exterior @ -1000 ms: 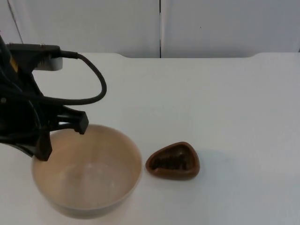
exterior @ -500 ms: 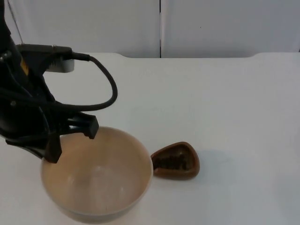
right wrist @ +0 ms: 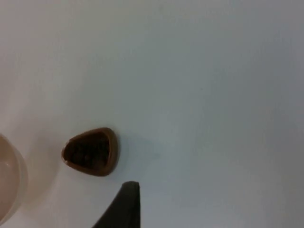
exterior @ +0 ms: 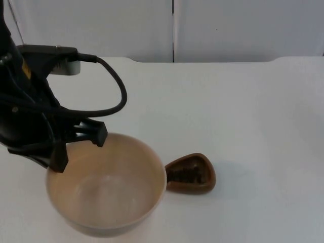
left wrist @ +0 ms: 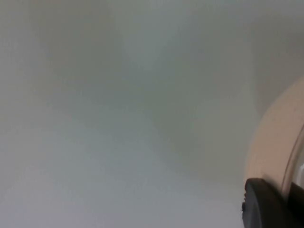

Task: Pick up the bowl with the left hand and pour the coffee beans from the cup into the bowl with the right hand.

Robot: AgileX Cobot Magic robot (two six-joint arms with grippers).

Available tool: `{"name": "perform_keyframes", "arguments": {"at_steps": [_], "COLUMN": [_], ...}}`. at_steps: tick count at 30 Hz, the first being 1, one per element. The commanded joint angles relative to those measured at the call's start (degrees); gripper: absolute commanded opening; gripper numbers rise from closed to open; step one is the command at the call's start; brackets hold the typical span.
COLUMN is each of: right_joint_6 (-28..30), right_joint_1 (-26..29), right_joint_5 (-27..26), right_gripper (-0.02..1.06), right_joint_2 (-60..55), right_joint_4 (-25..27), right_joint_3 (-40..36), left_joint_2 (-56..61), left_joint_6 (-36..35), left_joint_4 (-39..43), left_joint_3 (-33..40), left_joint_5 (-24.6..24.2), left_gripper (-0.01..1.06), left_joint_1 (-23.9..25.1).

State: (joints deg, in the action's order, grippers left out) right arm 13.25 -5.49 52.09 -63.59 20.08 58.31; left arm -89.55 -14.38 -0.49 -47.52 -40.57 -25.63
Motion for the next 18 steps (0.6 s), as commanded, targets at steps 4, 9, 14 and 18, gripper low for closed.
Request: {"name": "perform_keyframes", "arguments": {"at_steps": [4,9,14,18], "right_joint_6": [0.7,-2.4,-4.7,-10.3], "right_joint_1": [-7.5,-15.0,-21.7,-26.9], "right_joint_5": [0.2,0.2,0.6,2.2], "right_gripper": [0.99,0.99,0.99,0.99], "right_joint_2": [-8.1,-16.3,-24.3,-31.5], "right_joint_4": [0.9,-1.0,-2.4,-6.8], "right_joint_3": [5.0,9.3,14.0,19.9], "left_joint_2": [0.5,0.5,0.5,0.5], "left_joint_6": [-1.1,-1.1,-1.1,-1.1], "left_joint_4": [-0.5,-1.0,-1.9,-1.9], "left_joint_3": [0.2,0.2,0.2,0.2], "left_joint_5": [1.0,0.8,0.6,0.6], "left_gripper": [0.00,0.00,0.00,0.00], "left_joint_1": [-0.4,-0.4,-0.4,-0.4]}}
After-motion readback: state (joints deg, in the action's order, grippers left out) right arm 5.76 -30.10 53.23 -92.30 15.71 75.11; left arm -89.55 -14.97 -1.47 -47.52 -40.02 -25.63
